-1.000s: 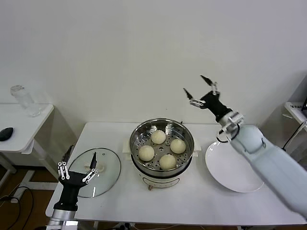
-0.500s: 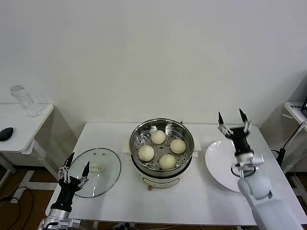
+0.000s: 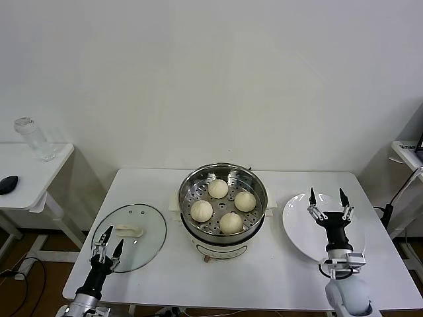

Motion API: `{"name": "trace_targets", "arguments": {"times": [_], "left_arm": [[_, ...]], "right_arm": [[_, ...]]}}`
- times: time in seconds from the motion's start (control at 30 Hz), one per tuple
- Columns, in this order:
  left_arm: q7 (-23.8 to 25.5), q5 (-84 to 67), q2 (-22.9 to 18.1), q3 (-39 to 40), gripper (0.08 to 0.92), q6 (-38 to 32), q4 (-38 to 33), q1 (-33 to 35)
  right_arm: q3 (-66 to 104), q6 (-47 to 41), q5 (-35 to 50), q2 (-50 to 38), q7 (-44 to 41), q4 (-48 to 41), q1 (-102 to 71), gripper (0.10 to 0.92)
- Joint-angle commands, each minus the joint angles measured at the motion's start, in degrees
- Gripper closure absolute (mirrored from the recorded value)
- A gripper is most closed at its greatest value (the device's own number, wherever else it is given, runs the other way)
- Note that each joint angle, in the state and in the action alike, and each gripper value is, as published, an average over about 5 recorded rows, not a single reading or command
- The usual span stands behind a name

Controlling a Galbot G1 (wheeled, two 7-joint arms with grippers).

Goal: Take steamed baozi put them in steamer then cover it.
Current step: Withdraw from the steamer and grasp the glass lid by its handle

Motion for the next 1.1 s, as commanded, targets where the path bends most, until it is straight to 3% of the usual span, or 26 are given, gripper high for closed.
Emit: {"name": "trace_targets", "arguments": {"times": [0.03,1.1], "left_arm": [[-1.9,6.0,0.1,0.9,0.177,0.6,6.7,-3.6],[-2.1,7.5,-0.5,5.2,0.177,4.3,10.3,-11.7]], "right_arm": [[1.3,0.5,-2.0,3.0,0.5,0.2,-3.6,0.203],[1.9,0.9,-4.6,4.9,-0.7,-0.2,-4.1,0.203]]}}
